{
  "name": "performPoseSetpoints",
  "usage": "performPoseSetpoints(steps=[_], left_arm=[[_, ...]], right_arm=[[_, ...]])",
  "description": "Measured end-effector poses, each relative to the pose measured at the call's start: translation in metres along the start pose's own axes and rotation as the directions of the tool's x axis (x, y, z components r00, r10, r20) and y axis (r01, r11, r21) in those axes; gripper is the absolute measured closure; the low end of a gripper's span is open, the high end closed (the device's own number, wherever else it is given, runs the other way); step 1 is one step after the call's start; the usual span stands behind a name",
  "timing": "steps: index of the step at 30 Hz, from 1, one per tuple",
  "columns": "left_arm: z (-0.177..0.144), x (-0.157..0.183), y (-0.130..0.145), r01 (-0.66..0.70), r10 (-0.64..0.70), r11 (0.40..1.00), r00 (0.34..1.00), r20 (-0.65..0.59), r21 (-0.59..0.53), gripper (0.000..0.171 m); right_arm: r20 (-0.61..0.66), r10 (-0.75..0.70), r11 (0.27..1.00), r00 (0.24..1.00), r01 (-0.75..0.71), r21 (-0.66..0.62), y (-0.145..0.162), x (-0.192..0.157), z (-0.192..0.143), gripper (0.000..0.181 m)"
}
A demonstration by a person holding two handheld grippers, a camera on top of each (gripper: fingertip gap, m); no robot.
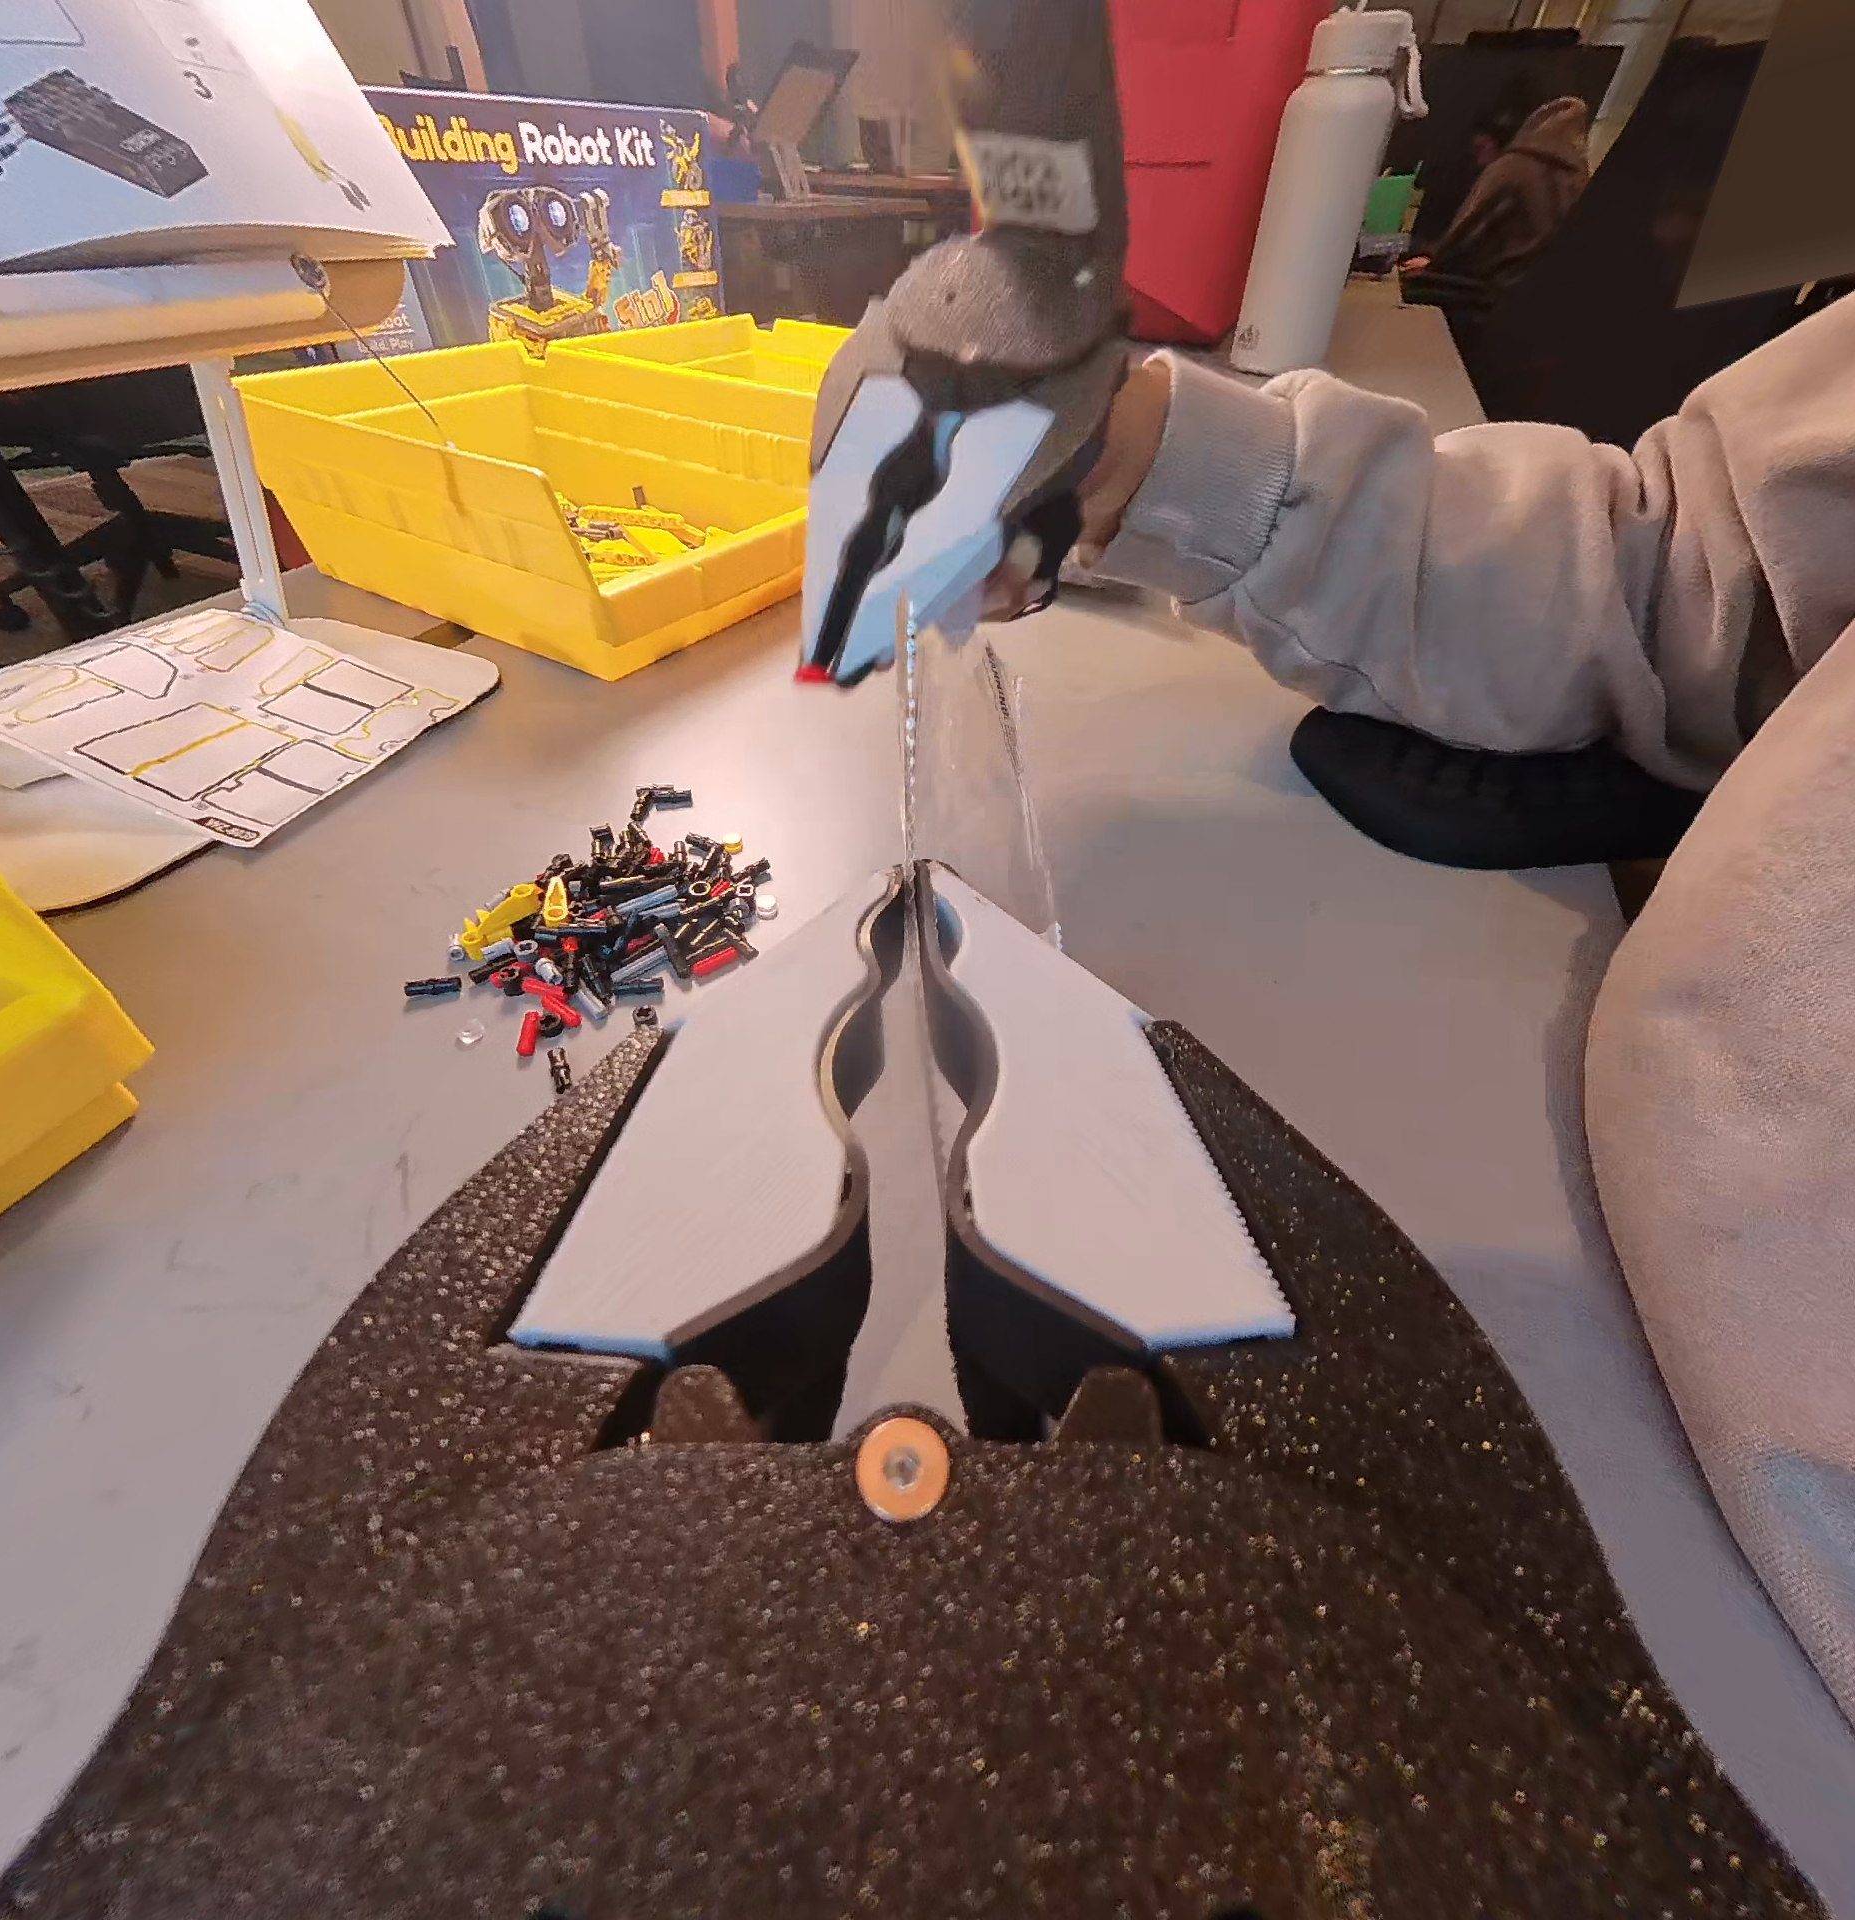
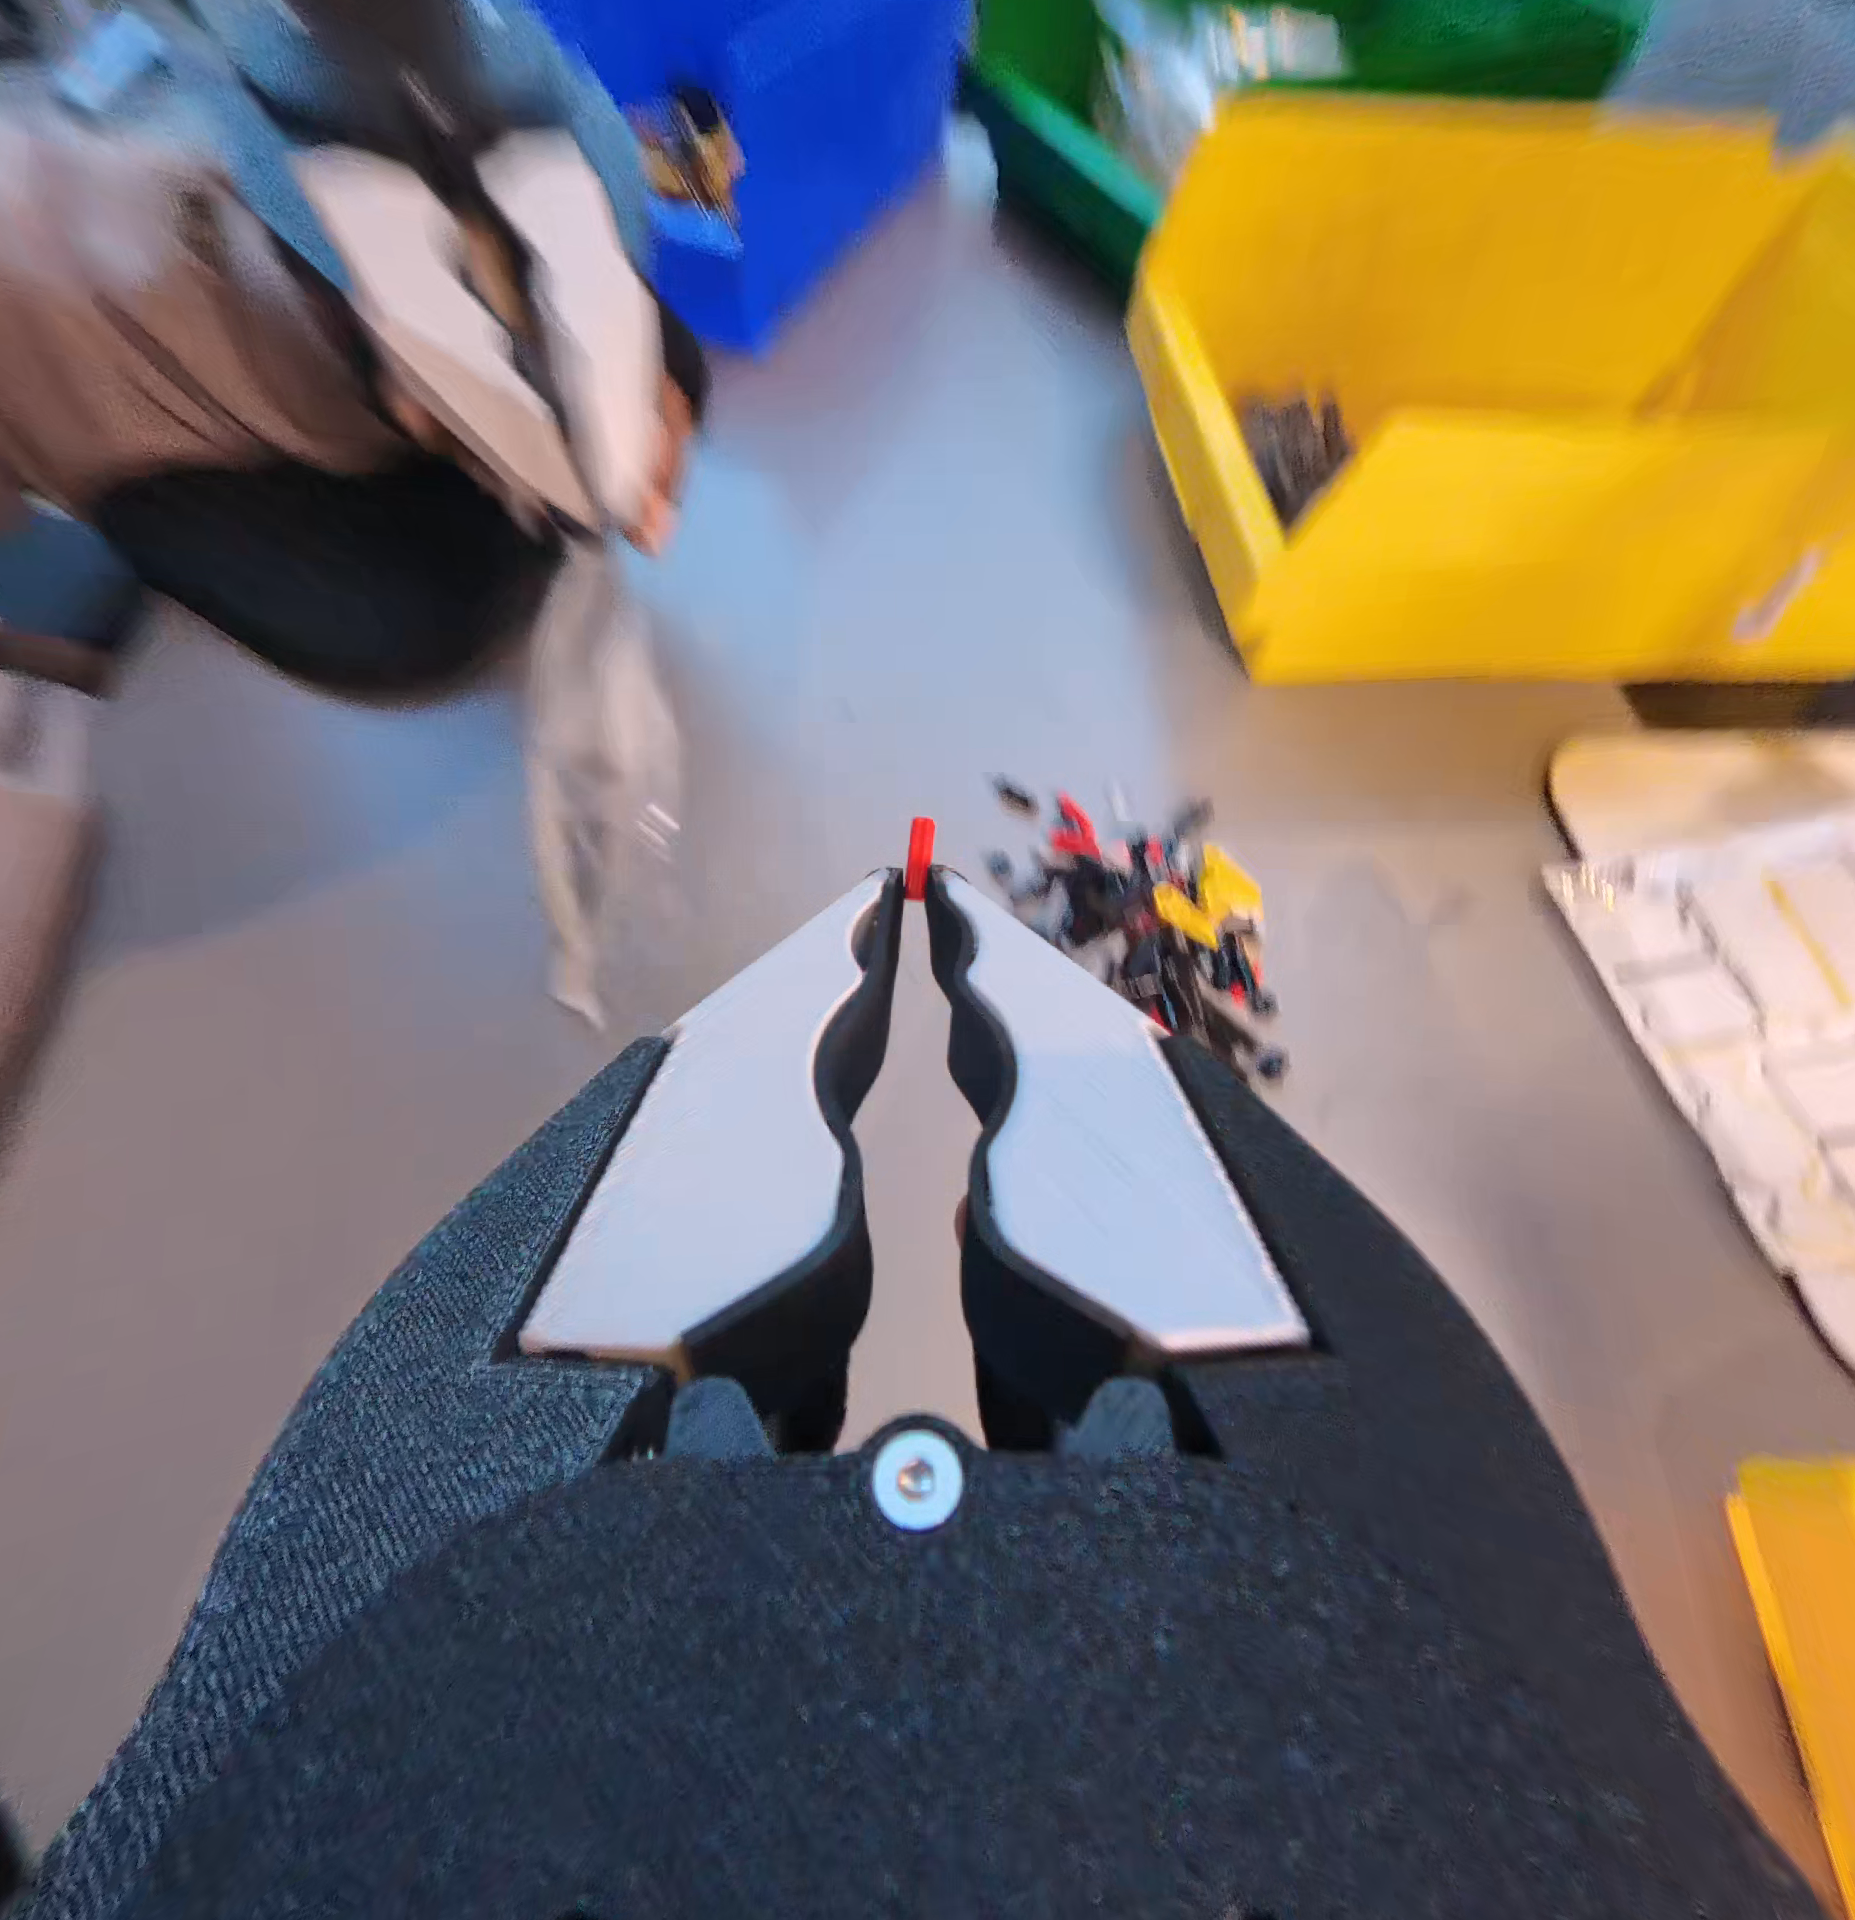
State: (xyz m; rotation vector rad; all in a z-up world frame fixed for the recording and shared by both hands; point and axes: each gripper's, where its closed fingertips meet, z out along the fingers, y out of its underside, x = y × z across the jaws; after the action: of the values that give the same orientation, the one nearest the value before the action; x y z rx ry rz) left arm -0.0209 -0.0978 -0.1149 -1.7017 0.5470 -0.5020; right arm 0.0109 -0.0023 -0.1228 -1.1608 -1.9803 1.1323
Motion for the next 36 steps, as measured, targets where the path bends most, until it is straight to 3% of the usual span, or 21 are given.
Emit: performPoseSetpoints(steps=[2,4,11,25,30,32,36], left_arm=[[0.0,0.0,0.0,0.006,-0.006,1.0,1.0,-0.004,0.004,0.171],[0.001,0.001,-0.001,0.002,-0.002,1.0,1.0,-0.006,0.007,0.171],[0.001,0.006,-0.003,-0.016,0.016,1.0,1.0,-0.016,0.02,0.171],[-0.003,0.005,-0.014,0.01,-0.008,0.996,1.0,-0.018,0.093,0.171],[-0.005,0.006,-0.02,0.008,-0.004,0.991,1.0,-0.029,0.132,0.171],[-0.005,0.006,-0.02,-0.006,0.009,0.991,1.0,-0.019,0.131,0.171],[-0.005,0.007,-0.023,-0.009,0.012,0.989,1.0,-0.017,0.146,0.171]], right_arm=[[0.069,-0.048,0.992,0.996,0.04,0.12,-0.036,-0.023,-0.012,0.177],[0.1,-0.104,0.99,0.989,0.094,0.106,-0.044,-0.039,-0.012,0.177],[0.12,-0.17,0.984,0.978,0.175,-0.032,-0.024,-0.052,0.005,0.177],[0.112,-0.203,0.979,0.973,0.201,0.036,-0.042,-0.059,-0.014,0.168],[0.058,-0.289,0.953,0.956,0.293,-0.073,-0.033,-0.06,0.002,0.163],[0.091,-0.26,0.963,0.961,0.265,-0.055,-0.036,-0.065,0.003,0.164],[0.142,-0.256,0.944,0.956,0.279,-0.176,-0.014,-0.073,0.007,0.163]])
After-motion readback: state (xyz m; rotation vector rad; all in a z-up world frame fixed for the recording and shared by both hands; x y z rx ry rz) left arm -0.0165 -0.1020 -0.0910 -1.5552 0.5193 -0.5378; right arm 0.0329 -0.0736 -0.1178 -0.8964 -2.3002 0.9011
